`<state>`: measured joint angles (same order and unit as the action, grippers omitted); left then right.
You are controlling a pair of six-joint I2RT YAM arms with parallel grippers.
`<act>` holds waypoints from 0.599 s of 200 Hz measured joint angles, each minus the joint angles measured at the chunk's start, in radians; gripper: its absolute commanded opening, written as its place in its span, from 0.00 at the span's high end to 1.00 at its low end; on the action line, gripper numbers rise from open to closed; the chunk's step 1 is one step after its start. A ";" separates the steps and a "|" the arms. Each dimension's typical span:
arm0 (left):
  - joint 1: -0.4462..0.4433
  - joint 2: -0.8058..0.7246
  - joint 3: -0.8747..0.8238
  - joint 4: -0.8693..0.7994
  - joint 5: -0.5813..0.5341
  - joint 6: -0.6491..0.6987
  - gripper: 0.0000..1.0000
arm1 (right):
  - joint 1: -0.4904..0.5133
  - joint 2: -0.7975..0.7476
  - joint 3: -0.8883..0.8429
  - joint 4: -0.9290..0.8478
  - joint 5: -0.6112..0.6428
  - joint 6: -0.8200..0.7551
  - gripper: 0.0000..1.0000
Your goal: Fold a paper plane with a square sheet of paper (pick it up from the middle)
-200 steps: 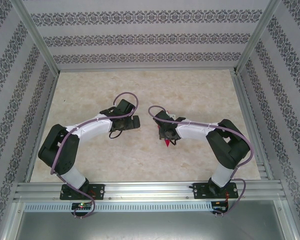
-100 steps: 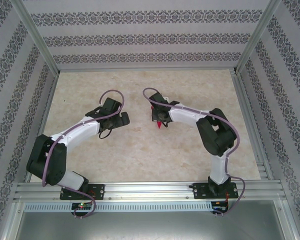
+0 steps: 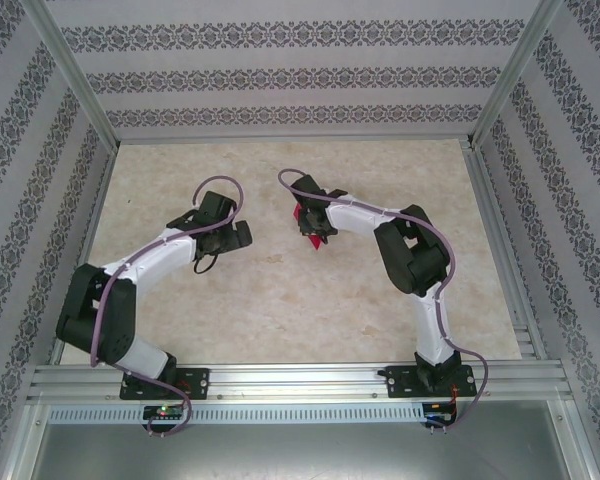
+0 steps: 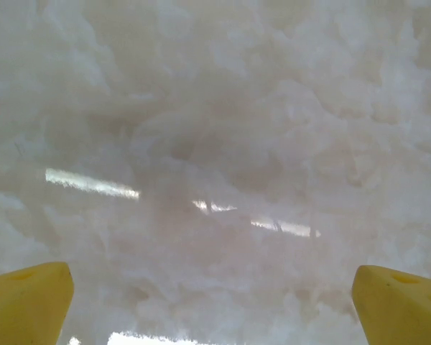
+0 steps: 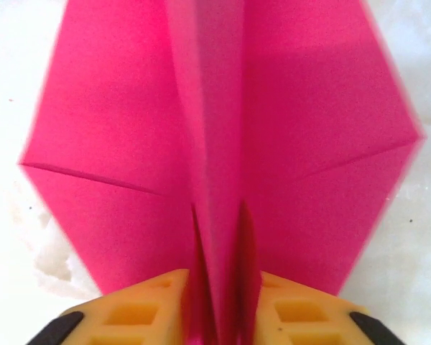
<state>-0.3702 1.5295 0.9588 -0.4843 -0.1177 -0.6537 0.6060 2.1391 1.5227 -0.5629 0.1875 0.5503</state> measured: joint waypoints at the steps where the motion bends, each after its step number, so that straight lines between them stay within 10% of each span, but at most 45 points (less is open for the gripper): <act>1: 0.001 0.002 0.002 0.001 0.000 0.000 0.00 | 0.000 0.000 0.001 -0.001 0.000 -0.001 0.68; 77: 0.121 -0.085 0.084 0.092 -0.125 0.127 0.00 | -0.046 -0.441 -0.116 -0.006 0.087 -0.042 0.02; 120: 0.208 -0.169 -0.029 0.182 -0.281 0.227 0.00 | -0.274 -0.744 -0.379 0.128 0.227 -0.112 0.02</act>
<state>-0.1627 1.3605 0.9295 -0.3023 -0.3985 -0.4271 0.3321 1.3949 1.1435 -0.4347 0.4149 0.4381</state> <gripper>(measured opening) 0.999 0.981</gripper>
